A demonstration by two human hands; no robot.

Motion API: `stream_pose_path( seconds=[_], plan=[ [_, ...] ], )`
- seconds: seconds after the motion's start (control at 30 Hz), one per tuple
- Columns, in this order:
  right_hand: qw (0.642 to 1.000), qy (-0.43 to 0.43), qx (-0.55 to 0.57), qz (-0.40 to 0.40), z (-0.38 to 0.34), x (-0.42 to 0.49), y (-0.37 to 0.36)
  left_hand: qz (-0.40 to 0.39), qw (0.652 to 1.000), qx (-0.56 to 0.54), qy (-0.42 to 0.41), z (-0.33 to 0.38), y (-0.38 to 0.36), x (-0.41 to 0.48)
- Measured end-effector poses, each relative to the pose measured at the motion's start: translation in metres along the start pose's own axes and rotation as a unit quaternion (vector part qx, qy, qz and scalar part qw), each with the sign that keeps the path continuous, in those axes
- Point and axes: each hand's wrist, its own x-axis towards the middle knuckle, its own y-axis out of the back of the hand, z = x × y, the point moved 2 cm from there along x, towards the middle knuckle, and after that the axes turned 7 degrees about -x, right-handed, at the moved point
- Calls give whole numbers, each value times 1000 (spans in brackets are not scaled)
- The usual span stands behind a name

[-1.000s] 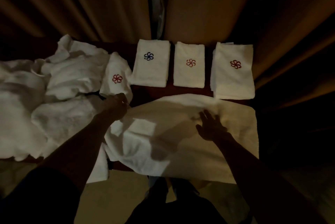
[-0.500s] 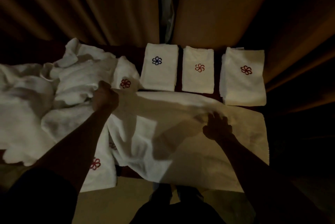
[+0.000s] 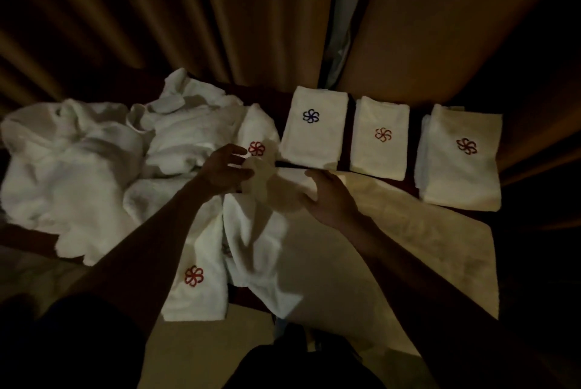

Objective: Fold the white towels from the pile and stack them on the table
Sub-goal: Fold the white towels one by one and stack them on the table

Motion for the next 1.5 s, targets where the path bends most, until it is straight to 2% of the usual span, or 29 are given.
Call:
stream_pose_path(
  seconds=[0.07,0.13,0.23,0.3,0.37,0.4,0.5,0.67,0.73,0.83,0.93,1.0,1.07,1.2,1.3,1.4,1.5],
  plan=[
    [1000,12,10,6,-13,6,0,-20,999,-1,28,-8,1,3],
    [1000,22,17,4,-24,11,0,-35,994,94,38,-13,2,1],
    [999,30,25,-11,-39,20,-4,-44,948,315,8,-17,2,-7],
    [999,27,29,-30,-50,25,-7,-44,910,412,-19,-20,4,-13],
    [998,24,41,-48,-61,28,-11,-79,875,477,-39,-30,6,-16],
    [997,24,45,-61,-66,28,-12,-92,876,472,-42,-34,8,-16],
    [994,21,39,-100,-74,32,-23,-87,924,368,-62,-33,16,-18],
    [988,5,14,-156,-75,36,-33,-6,978,209,-19,-22,46,-25],
    [983,10,13,-183,-77,35,-35,15,988,152,-16,-21,54,-30],
    [976,11,11,-219,-76,31,-39,-6,986,162,23,-24,60,-41],
    [971,10,-10,-238,-72,26,-42,-79,974,184,109,-37,71,-56],
    [967,22,-37,-250,-71,21,-43,-123,956,214,160,-49,79,-67],
    [961,38,-59,-268,-68,14,-44,-129,935,277,179,-59,82,-76],
    [944,26,-88,-316,-54,-2,-50,-78,873,467,115,-63,77,-76],
    [936,9,-91,-341,-35,-14,-59,33,850,522,70,-55,60,-68],
    [938,11,-90,-333,-22,-19,-63,130,881,454,9,-38,36,-61],
    [958,12,-57,-282,-14,-13,-61,111,899,408,-117,-26,15,-46]
  ],
)
